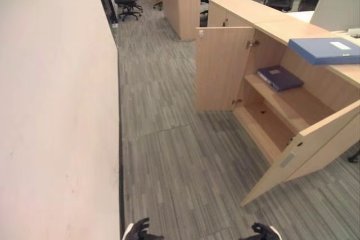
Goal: Put the empty folder in the office cabinet
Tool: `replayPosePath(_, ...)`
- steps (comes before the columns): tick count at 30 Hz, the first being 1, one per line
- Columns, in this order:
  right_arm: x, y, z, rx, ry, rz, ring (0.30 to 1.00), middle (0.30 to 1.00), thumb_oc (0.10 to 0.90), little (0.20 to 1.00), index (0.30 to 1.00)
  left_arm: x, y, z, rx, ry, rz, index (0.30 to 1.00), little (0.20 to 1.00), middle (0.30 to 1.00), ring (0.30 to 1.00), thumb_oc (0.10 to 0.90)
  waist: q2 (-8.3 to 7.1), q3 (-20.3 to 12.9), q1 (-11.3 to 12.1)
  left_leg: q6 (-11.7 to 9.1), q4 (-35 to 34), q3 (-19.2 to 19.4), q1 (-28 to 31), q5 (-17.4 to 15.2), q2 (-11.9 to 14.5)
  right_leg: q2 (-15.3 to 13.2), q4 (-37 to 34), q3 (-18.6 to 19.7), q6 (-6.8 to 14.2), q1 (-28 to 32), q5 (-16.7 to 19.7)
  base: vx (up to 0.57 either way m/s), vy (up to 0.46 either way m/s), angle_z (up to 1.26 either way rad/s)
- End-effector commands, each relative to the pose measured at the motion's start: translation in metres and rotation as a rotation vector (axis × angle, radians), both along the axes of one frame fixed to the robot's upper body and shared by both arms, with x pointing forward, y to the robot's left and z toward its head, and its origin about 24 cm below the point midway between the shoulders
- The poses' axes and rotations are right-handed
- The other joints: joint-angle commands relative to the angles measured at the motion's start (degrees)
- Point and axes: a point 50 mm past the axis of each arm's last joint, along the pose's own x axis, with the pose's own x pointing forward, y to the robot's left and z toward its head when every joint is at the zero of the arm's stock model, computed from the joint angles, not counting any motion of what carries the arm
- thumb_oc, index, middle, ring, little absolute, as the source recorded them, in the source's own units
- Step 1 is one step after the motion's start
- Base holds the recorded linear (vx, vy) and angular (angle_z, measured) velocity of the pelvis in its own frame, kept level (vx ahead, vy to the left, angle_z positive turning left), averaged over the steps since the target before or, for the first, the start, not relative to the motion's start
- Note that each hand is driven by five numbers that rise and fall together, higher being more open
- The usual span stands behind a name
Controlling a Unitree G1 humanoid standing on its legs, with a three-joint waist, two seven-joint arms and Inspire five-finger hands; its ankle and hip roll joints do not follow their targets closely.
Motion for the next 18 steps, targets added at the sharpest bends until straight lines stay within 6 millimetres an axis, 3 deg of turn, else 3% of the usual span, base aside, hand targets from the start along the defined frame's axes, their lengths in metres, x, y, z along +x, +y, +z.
replayPosePath(1, 0.035, -0.017, 0.013, -0.042, -0.096, -0.039, 0.9, 0.9, 0.8, 0.9, 0.9, 0.047, 0.005, 0.016, 0.022, -0.145, -0.047, 0.9, 0.9, 0.9, 0.9, 0.8, -0.97, 3.08, -0.7, -3.11, 0.57, -1.64, 0.44, -2.74, 2.49, -2.26, 0.0, 2.93, 3.64, 2.24, -7.05, 0.03, -0.099, 0.02)
replayPosePath(5, 0.031, -0.023, 0.013, -0.054, -0.085, -0.057, 0.9, 0.9, 0.8, 0.9, 0.9, 0.047, 0.005, 0.015, 0.02, -0.142, -0.038, 0.9, 0.9, 0.9, 0.9, 0.8, -0.69, 3.64, -0.96, -3.59, 1.77, -2.08, 0.28, -2.75, 3.45, -1.42, 0.0, 3.25, 2.93, 2.63, -7.71, 0.01, -0.08, 0.02)
replayPosePath(8, 0.031, -0.027, 0.014, -0.061, -0.086, -0.071, 0.9, 0.9, 0.8, 0.9, 0.9, 0.048, 0.007, 0.016, 0.019, -0.148, -0.023, 0.9, 0.9, 0.9, 0.9, 0.8, -0.75, 4.61, -1.06, -4.24, 6.56, -2.56, -1.98, -3.69, 4.25, -0.73, 0.12, 3.78, 1.99, 2.58, -8.16, -0.03, -0.116, 0.05)
replayPosePath(9, 0.032, -0.029, 0.015, -0.065, -0.089, -0.072, 0.9, 0.9, 0.8, 0.9, 0.9, 0.05, 0.009, 0.017, 0.013, -0.158, 0.0, 0.9, 0.9, 0.9, 0.9, 0.8, -0.69, 5.75, -0.92, -4.63, 11.36, -3.16, -4.04, -4.18, 4.22, -0.16, 0.77, 4.21, 1.02, 2.63, -8.94, -0.07, -0.145, 0.13)
replayPosePath(11, 0.034, -0.03, 0.016, -0.068, -0.093, -0.068, 0.9, 0.9, 0.8, 0.9, 0.9, 0.052, 0.009, 0.019, 0.009, -0.171, 0.01, 0.9, 0.9, 0.9, 0.9, 0.8, -0.82, 6.63, -0.69, -4.77, 14.06, -4.4, -5.55, -3.27, 3.79, -0.06, 1.11, 4.46, 0.59, 2.59, -8.95, -0.05, -0.107, 0.09)
replayPosePath(13, 0.039, -0.033, 0.019, -0.083, -0.106, -0.062, 0.9, 0.9, 0.8, 0.9, 0.9, 0.057, 0.01, 0.02, 0.006, -0.185, 0.03, 0.9, 0.9, 0.9, 0.9, 0.8, -2.1, 8.72, 0.25, -4.86, 26.64, -8.55, -12.48, 0.52, 1.65, -0.42, 2.78, 5.53, -0.91, 2.42, -9.8, -0.02, -0.135, 0.04)
replayPosePath(14, 0.039, -0.033, 0.019, -0.083, -0.106, -0.062, 0.9, 0.9, 0.8, 0.9, 0.9, 0.057, 0.01, 0.021, 0.006, -0.186, 0.03, 0.9, 0.9, 0.9, 0.9, 0.8, -2.04, 8.67, 0.1, -4.87, 27.04, -8.77, -12.85, 0.39, 1.65, -0.35, 2.83, 5.37, -0.92, 2.32, -9.84, 0.03, -0.075, 0.22)
replayPosePath(16, 0.039, -0.036, 0.02, -0.088, -0.108, -0.073, 0.9, 0.9, 0.8, 0.9, 0.9, 0.058, 0.009, 0.021, 0.006, -0.187, 0.036, 0.9, 0.9, 0.9, 0.9, 0.8, -2.09, 9.54, 0.26, -4.9, 27.74, -9.08, -16.59, 3.49, 1.74, -0.26, 3.46, 5.54, -1.28, 3.24, -11.25, 0.14, 0.019, 0.06)
replayPosePath(18, 0.037, -0.037, 0.019, -0.091, -0.097, -0.078, 0.9, 0.9, 0.8, 0.9, 0.9, 0.055, 0.011, 0.019, 0.015, -0.171, 0.037, 0.9, 0.9, 0.9, 0.9, 0.8, -2.1, 9.26, 1.01, -4.82, 20.44, -7.33, -18.69, 3.08, 5.22, -0.52, 4.29, 6.16, -0.45, 4.83, -13.93, 0.32, 0.1, -0.09)
